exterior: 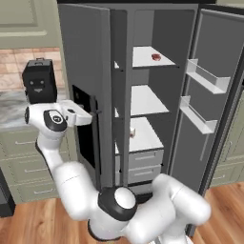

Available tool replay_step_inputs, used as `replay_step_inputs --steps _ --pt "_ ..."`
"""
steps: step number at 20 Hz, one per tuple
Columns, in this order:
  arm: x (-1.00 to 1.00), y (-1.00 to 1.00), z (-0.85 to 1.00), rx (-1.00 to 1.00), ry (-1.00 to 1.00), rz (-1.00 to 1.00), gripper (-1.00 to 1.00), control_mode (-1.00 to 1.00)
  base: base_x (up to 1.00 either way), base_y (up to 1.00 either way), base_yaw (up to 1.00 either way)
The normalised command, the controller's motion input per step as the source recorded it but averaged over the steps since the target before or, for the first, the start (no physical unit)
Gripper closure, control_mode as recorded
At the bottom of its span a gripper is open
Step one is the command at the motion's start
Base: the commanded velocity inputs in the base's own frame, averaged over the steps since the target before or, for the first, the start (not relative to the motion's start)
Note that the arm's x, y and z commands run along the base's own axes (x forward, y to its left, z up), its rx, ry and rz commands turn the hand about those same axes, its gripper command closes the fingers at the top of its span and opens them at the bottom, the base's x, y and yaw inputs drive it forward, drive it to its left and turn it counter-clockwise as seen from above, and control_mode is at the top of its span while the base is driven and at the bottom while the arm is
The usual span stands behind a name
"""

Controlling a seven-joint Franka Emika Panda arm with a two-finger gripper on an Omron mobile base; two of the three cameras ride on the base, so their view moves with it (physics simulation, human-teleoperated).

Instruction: Pick up the frozen steak from the freezer, place it on any shelf in the fridge, and close the fridge and freezer doors when done.

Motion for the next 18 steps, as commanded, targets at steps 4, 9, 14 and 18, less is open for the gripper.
replay_step_inputs --steps 4,9,14,18 --pt "0.09 -1.00 0.00 -0.01 0.00 0.02 -1.00 -1.00 0.00 0.00 0.00" --pt "0.32 -0.97 0.00 0.00 0.00 0.01 -1.00 -1.00 0.00 0.00 0.00" --pt "0.55 -0.88 0.00 0.00 0.00 0.00 -1.00 -1.00 0.00 0.00 0.00" --pt "0.77 -0.79 0.00 0.00 0.00 0.00 -1.00 -1.00 0.00 0.00 0.00"
